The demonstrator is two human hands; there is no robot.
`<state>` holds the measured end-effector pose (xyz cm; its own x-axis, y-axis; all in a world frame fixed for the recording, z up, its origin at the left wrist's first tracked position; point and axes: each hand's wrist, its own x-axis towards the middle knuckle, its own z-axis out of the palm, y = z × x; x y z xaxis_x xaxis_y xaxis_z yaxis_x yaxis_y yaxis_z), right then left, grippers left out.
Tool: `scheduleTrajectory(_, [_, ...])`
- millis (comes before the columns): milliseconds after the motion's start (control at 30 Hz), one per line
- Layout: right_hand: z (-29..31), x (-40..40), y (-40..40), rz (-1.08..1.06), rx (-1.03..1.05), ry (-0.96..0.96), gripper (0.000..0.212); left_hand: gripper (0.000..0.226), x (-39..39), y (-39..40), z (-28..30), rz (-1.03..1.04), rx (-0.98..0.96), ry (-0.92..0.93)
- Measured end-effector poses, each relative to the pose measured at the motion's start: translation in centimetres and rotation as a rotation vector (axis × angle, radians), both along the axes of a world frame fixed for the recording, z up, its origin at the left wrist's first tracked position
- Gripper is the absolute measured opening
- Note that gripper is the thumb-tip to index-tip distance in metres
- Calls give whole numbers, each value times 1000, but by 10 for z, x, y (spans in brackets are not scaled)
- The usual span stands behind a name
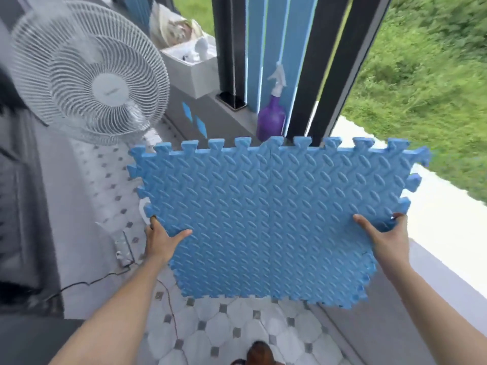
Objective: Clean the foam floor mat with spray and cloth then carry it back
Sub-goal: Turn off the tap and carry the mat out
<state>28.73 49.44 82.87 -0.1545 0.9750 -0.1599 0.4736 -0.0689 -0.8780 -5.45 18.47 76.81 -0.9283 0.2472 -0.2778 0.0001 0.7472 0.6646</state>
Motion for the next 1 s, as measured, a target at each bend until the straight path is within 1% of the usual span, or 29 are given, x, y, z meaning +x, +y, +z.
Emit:
scheduleTrajectory(133, [-27,-71,5,134,-1,-22,83,99,-15,-38,-26,172,-39,7])
scheduleTrajectory(233, [-51,-119,4,211,-7,-57,88,96,-25,-59,-41,271,-76,-19])
scheduleTrajectory(367, [-89,-179,-3,312,10,-111,95,88,-48,-91,-72,323,-103,-42])
scheduleTrajectory(467, [-129,-220,-7,361,44,-157,94,88,-71,-109,-115,330,-87,-91])
scheduleTrajectory(567, [-182,-259,-7,402,51,-206,94,98,-92,-116,-175,351,-102,-149])
scheduleTrajectory(700, [-270,-298,-11,549,107,-280,99,113,-106,-128,-272,411,-139,-242])
scheduleTrajectory(800, [-348,-313,-13,631,106,-310,102,116,-114,-137,-345,424,-172,-277])
scheduleTrajectory(900, [-425,-313,-15,643,64,-345,102,116,-116,-139,-411,411,-226,-287])
scheduleTrajectory(1000, [-508,-305,-19,621,17,-406,101,117,-112,-139,-487,372,-264,-344])
